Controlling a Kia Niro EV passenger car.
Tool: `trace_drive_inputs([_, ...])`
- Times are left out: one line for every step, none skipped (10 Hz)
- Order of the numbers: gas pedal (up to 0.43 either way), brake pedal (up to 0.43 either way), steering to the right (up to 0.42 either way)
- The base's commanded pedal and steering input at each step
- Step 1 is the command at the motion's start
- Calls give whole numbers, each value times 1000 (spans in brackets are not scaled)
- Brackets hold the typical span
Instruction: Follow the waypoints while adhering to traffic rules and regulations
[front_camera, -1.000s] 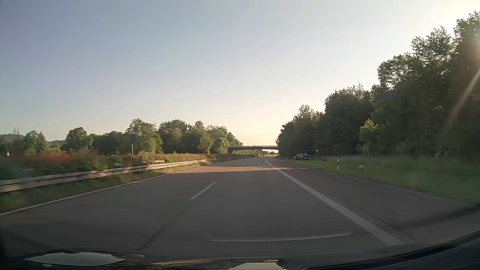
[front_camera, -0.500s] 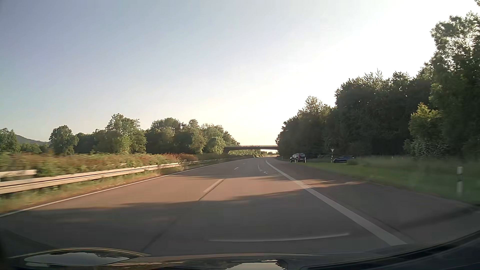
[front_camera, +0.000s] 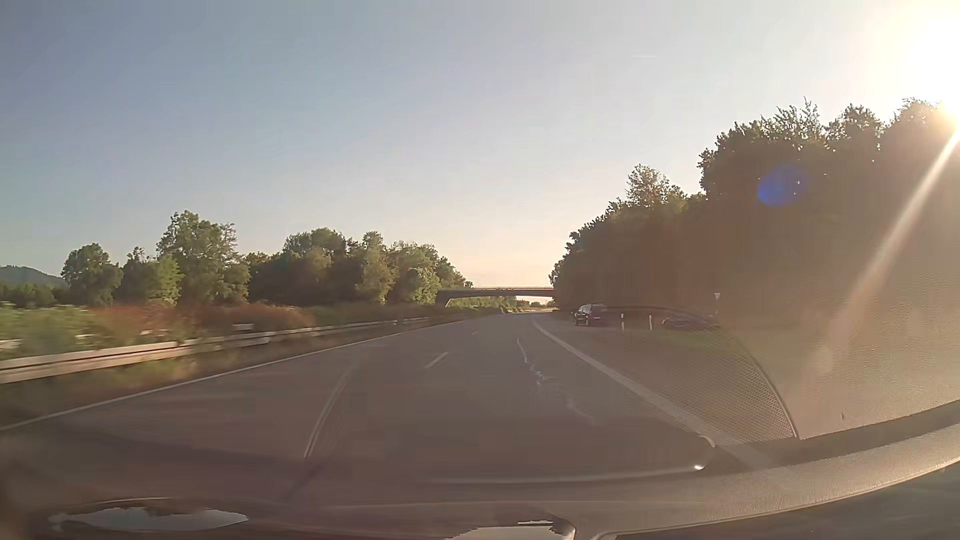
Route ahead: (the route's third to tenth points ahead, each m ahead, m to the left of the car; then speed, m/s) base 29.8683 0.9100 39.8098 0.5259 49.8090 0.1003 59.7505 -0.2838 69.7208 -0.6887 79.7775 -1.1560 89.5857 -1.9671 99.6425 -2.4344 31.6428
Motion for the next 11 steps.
trace_drive_inputs([248,0,4])
trace_drive_inputs([248,0,4])
trace_drive_inputs([248,0,4])
trace_drive_inputs([248,0,4])
trace_drive_inputs([248,0,5])
trace_drive_inputs([248,0,4])
trace_drive_inputs([248,0,4])
trace_drive_inputs([248,0,4])
trace_drive_inputs([248,0,4])
trace_drive_inputs([248,0,4])
trace_drive_inputs([248,0,4])
